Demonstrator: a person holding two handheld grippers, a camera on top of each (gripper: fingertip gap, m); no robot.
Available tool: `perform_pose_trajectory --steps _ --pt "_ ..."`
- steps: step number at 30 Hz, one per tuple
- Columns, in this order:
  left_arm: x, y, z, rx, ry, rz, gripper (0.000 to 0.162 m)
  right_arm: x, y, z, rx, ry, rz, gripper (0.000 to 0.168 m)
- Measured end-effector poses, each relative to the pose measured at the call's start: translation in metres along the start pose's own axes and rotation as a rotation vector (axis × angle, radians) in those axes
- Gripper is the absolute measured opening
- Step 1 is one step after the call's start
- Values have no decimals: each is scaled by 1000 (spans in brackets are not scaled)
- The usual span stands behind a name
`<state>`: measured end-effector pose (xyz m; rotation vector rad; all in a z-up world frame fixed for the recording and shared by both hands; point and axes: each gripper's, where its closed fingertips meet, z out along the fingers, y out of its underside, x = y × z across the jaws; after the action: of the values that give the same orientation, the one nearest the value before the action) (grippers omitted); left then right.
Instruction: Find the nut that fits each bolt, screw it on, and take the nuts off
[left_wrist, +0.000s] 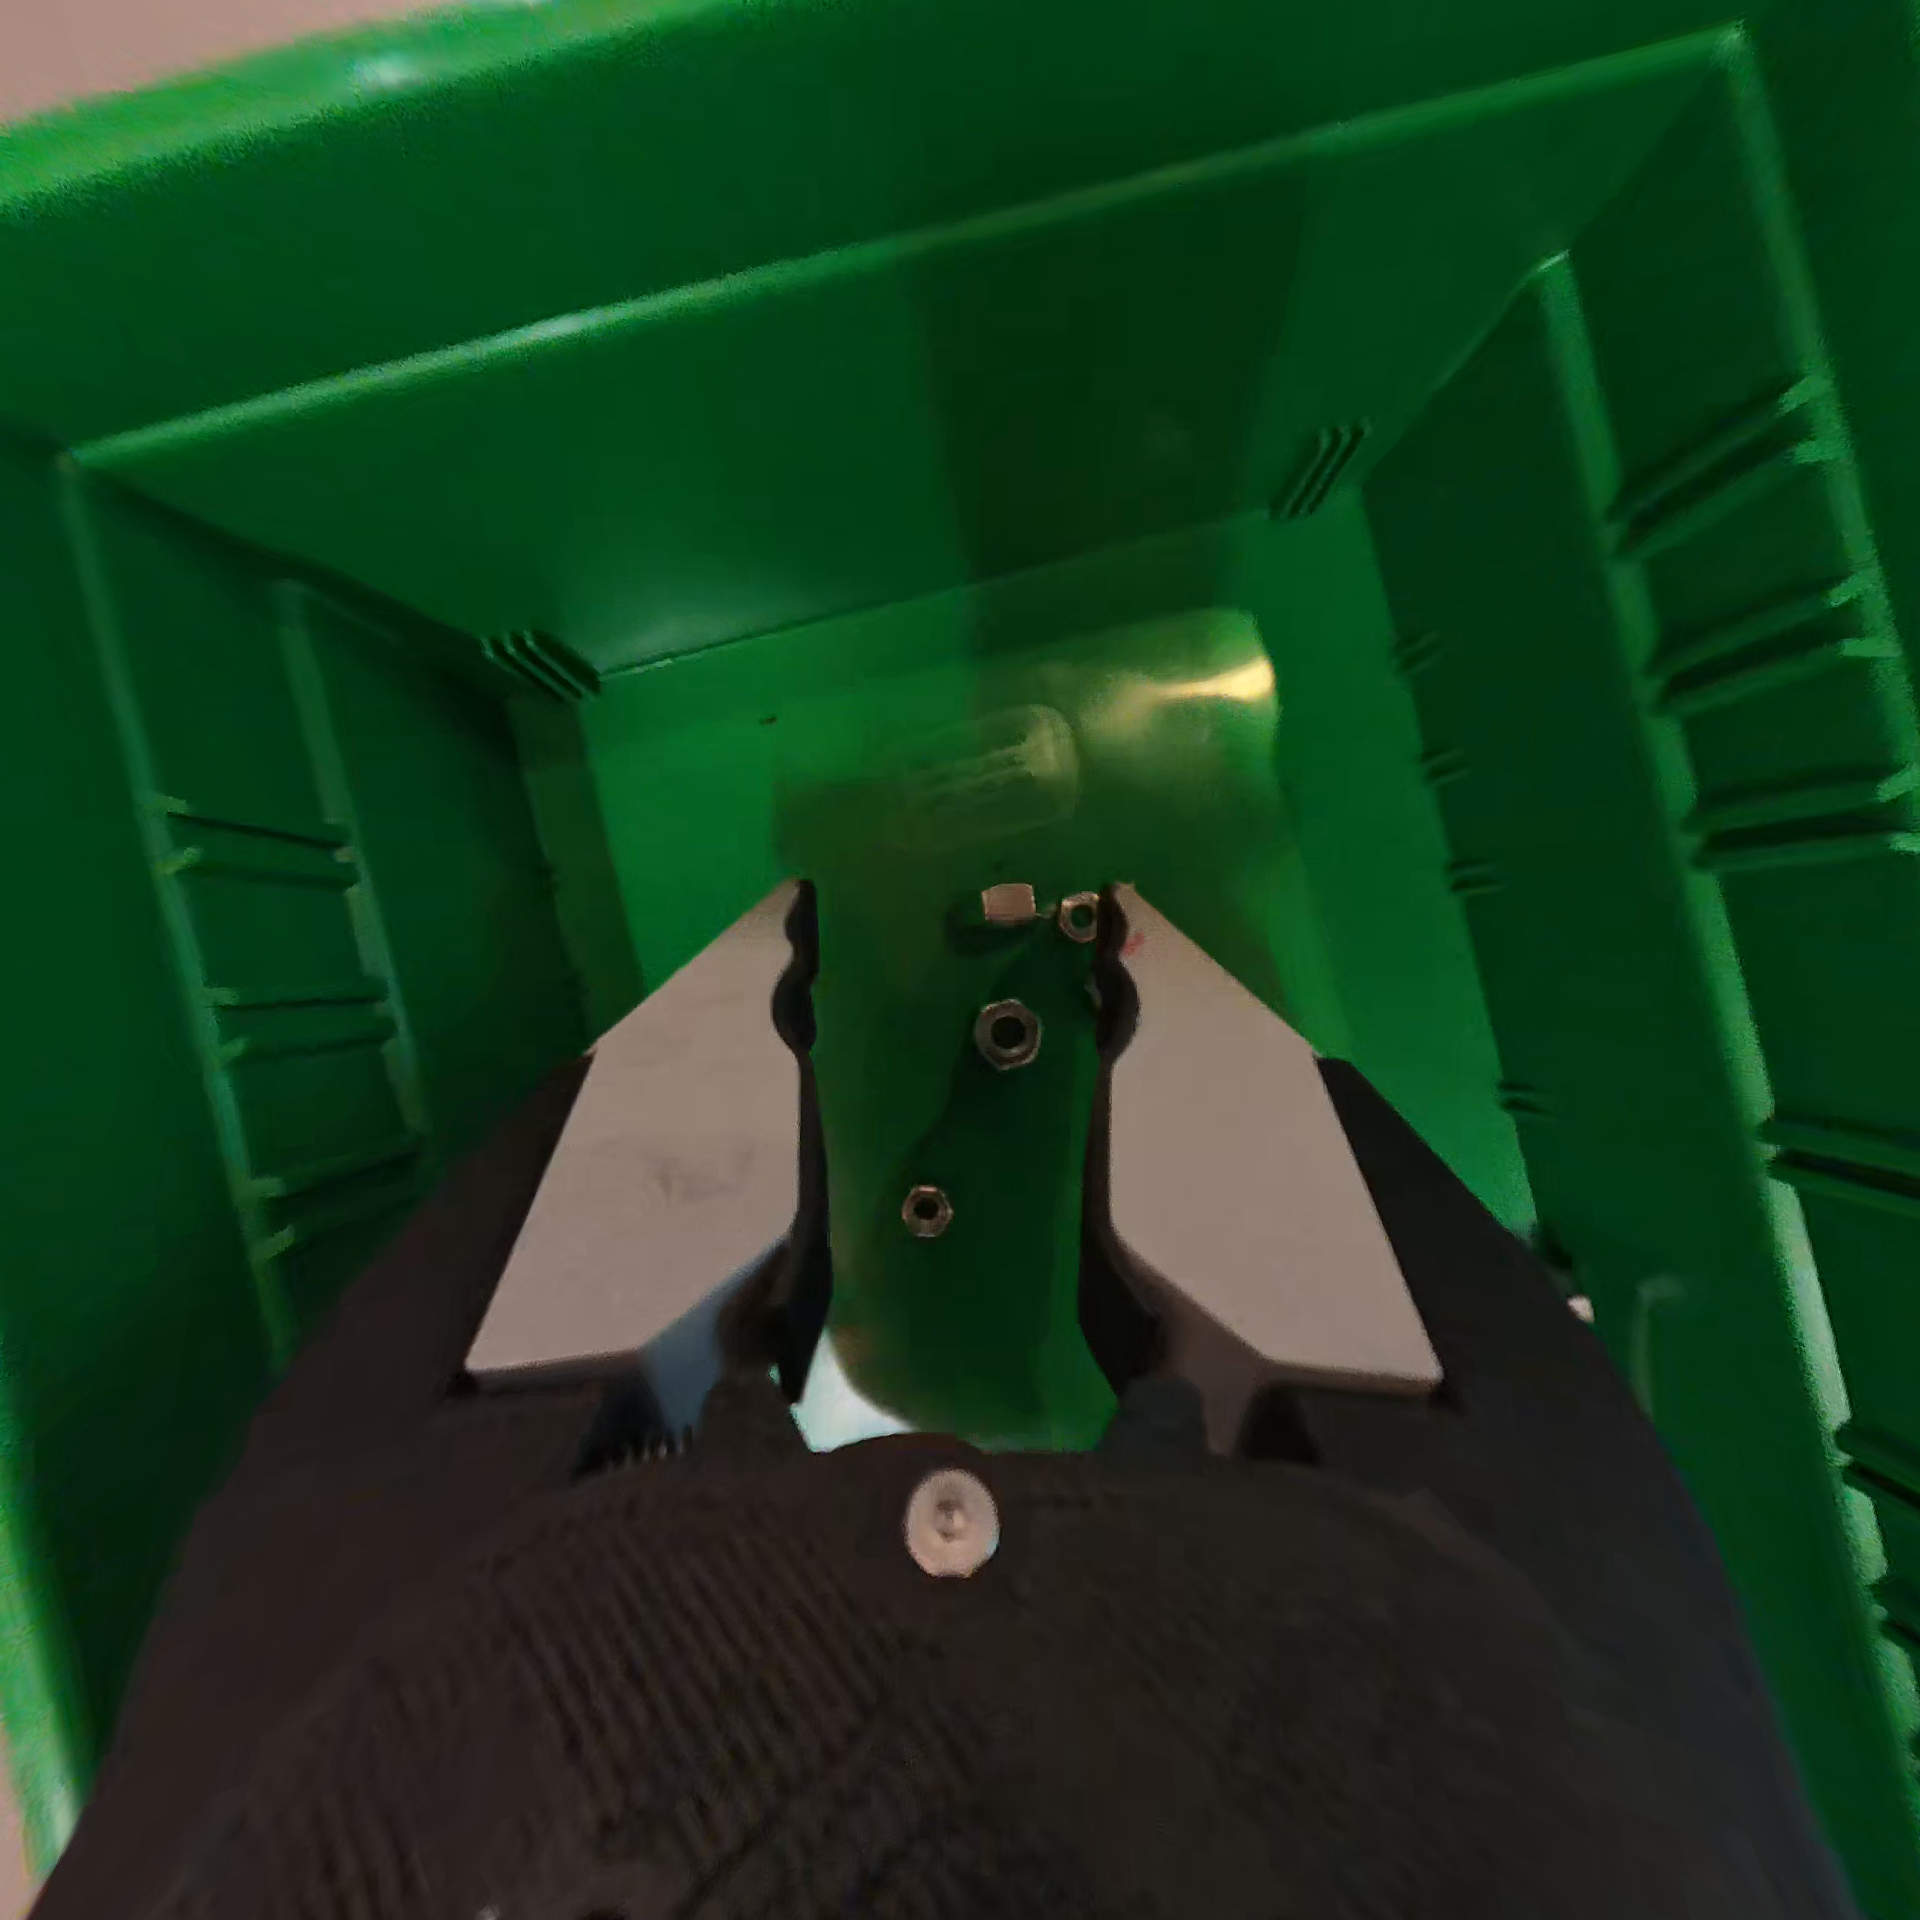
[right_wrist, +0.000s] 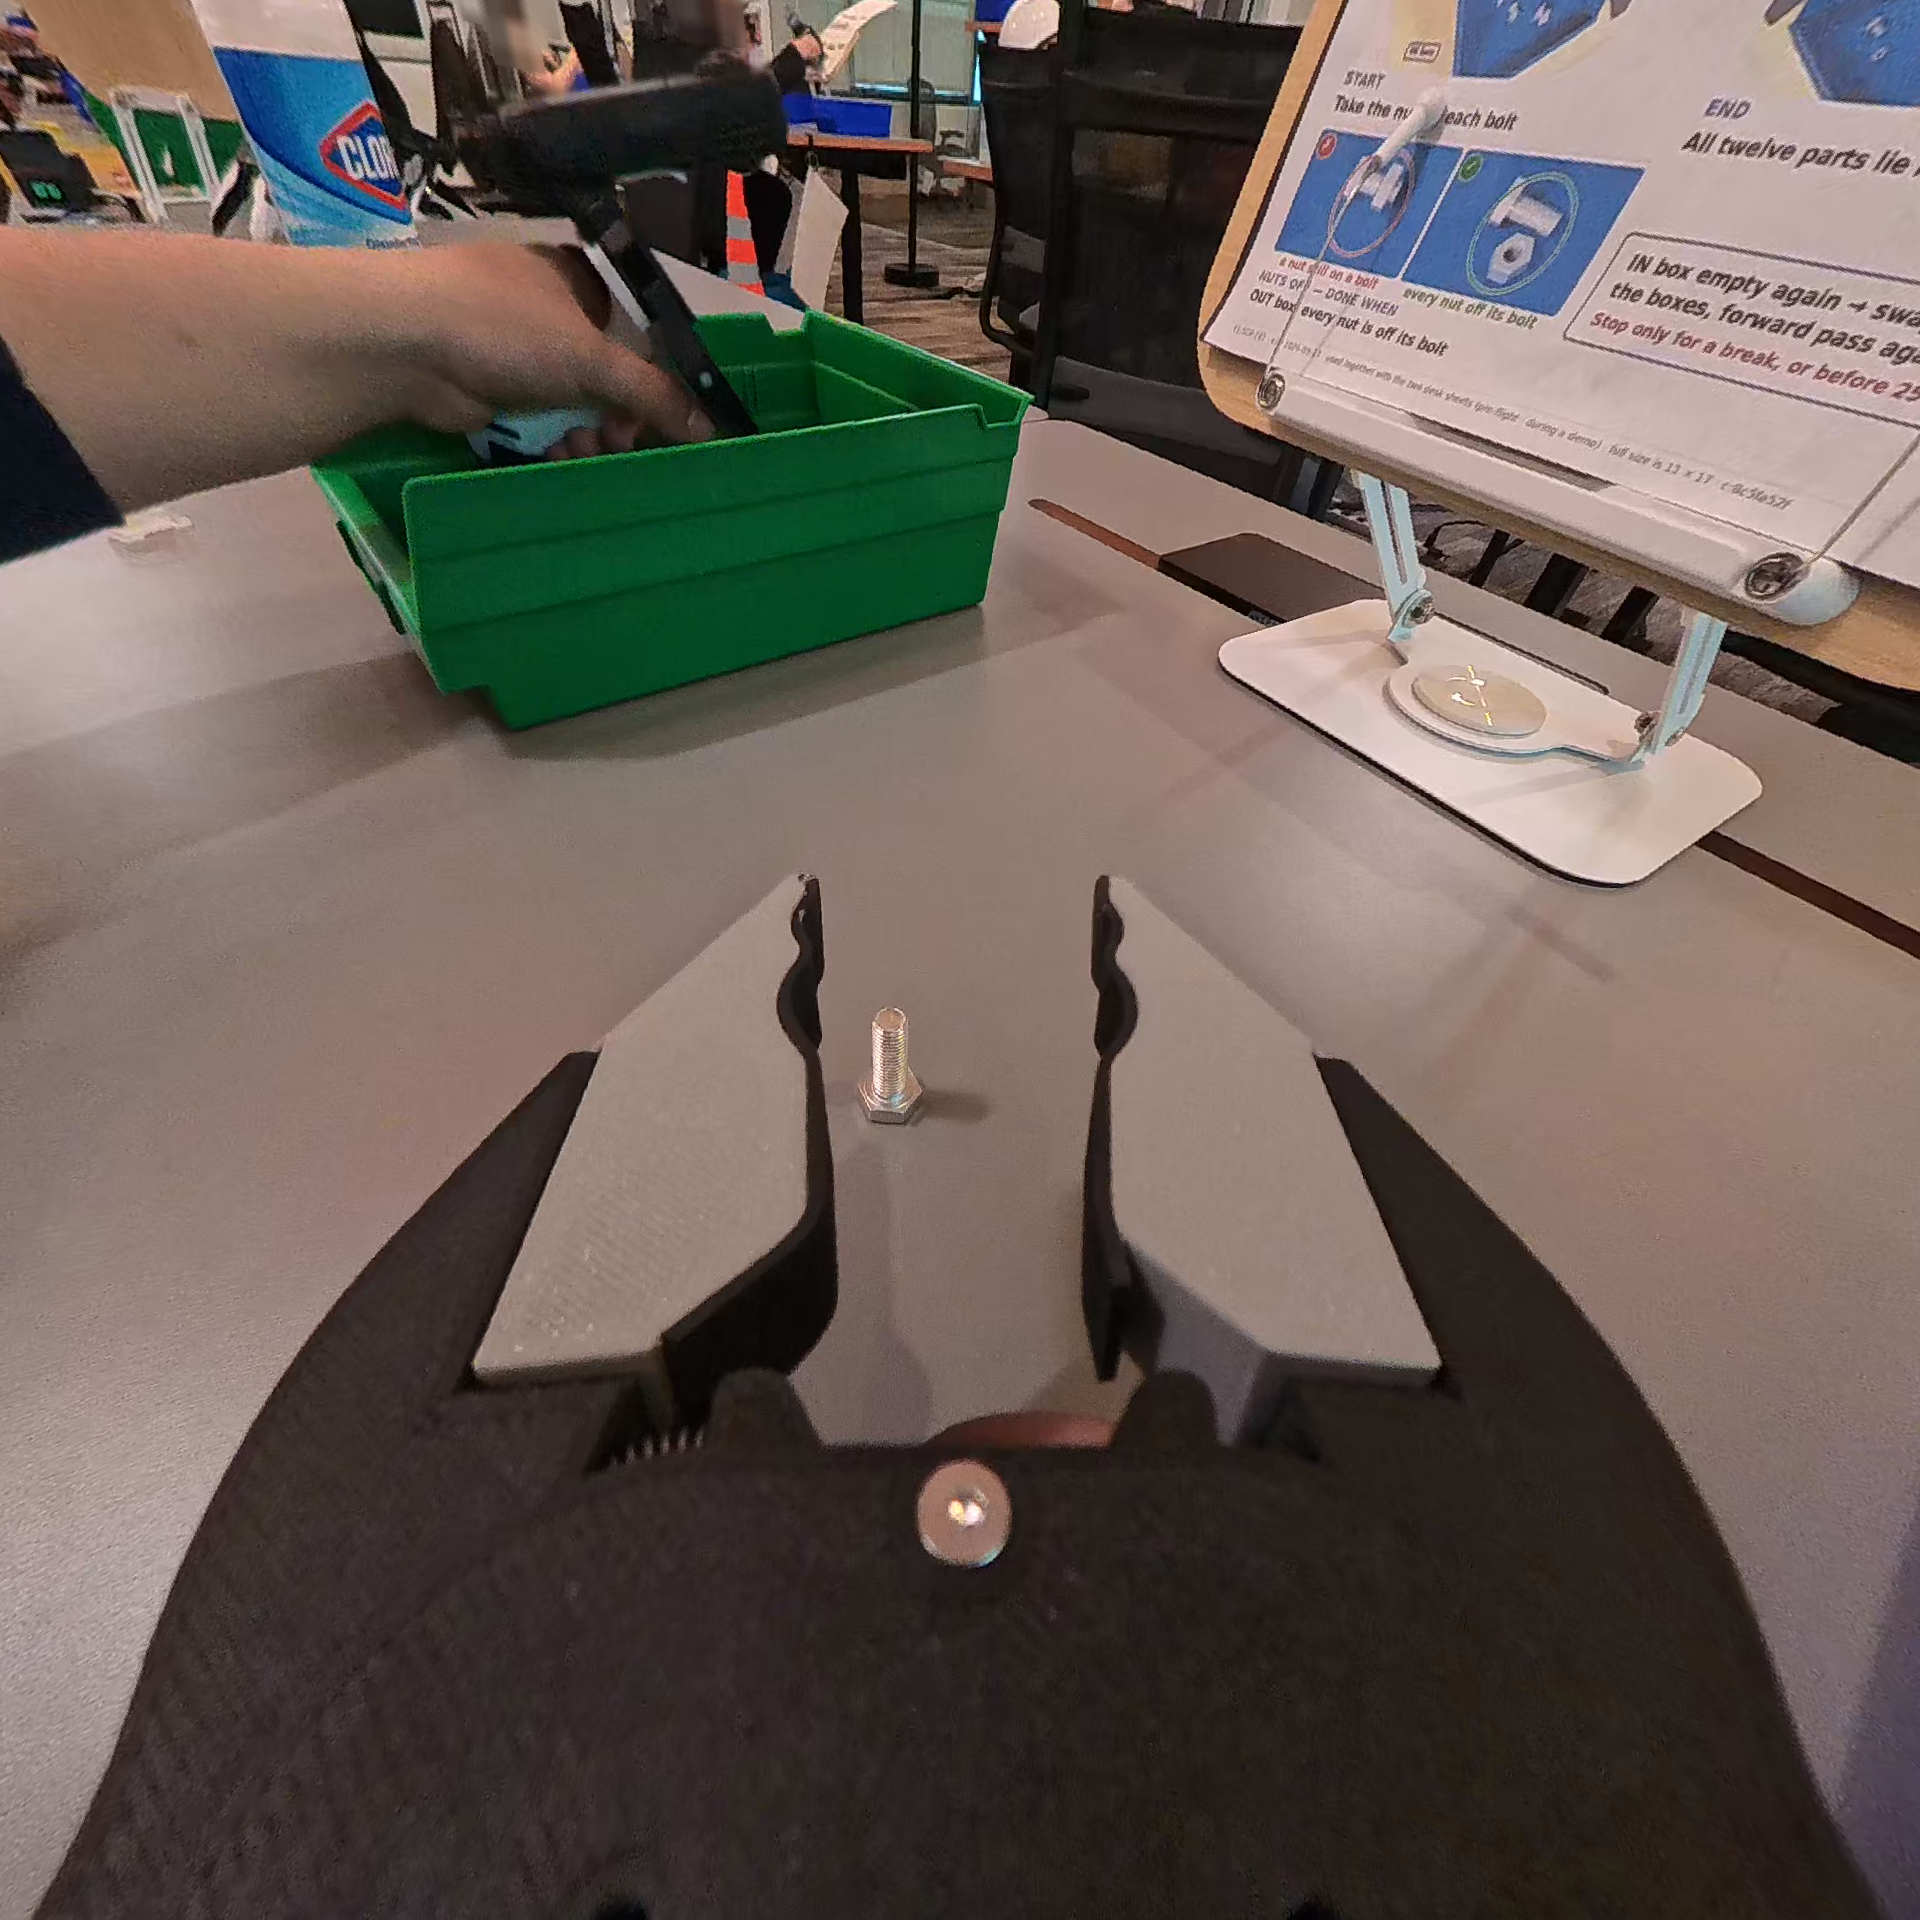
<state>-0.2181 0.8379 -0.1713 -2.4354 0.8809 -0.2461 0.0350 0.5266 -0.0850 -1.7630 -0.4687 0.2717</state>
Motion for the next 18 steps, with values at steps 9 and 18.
perform_pose_trajectory --steps 9,18 --pt "8 5 10 -40 65 23 18 0 -1 -1 3 -1 0 48" --pt "8 -18 -24 90 28 46 18 0 1 1 -7 0 0 48"
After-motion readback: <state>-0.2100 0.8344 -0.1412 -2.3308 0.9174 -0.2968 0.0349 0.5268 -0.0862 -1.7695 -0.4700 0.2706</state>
